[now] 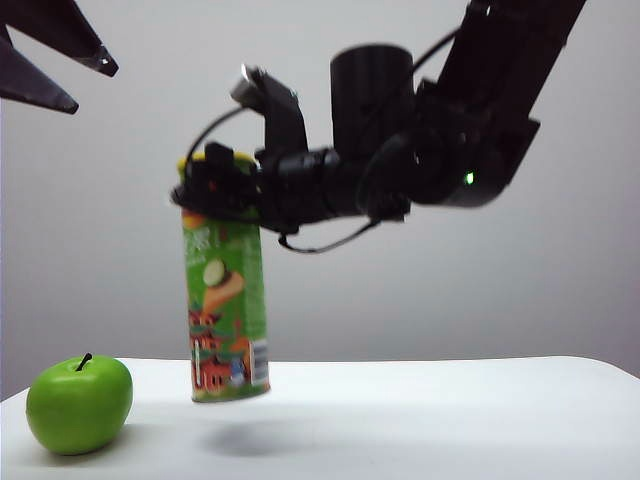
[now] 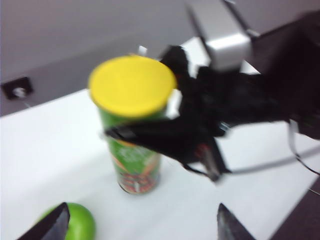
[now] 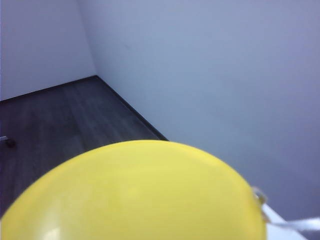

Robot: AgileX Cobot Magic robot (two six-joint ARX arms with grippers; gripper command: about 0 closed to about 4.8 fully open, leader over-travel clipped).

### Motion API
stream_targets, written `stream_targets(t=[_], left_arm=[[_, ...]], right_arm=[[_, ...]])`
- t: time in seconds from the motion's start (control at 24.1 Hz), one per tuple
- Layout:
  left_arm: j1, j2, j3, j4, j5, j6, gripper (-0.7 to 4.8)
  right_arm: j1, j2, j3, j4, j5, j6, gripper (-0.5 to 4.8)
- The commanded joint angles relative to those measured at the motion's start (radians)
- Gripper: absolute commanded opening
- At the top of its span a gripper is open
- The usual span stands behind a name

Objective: Pick up the green bucket of chips from the desk, place it near the apple, and finally stand it up.

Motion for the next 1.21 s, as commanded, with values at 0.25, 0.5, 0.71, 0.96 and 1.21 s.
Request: stream_targets(t=[0.25,0.5,0.71,0.96,1.21], left_arm=[[0.001,-0.122,-0.039,0.041,-0.006,-0.001,3.81],[0.001,-0.137,-0.039,0.028,-0.005,-0.001,3.81],[0.001,-0.137,-0.039,0.028,-0.005,-0.001,3.81],[0.001,-0.137,-0.039,0.029,-0.005,-0.001,3.81],[0.001,-0.137,-0.039,0.028,-0.005,0.000,3.81]], right_arm=[[0.003,0.047,0.005,0.124,0.029,0.074,1.16],[0.027,0.095,0.005,0.166,0.097,0.098,1.16],[0.048,0.122,0.005,0.166,0.137,0.093,1.16],[0.076,0.175,0.004,0.159,0.196,0.108,1.80],[0.073,0.177,0.003,0.134,0.200,0.124,2.74]])
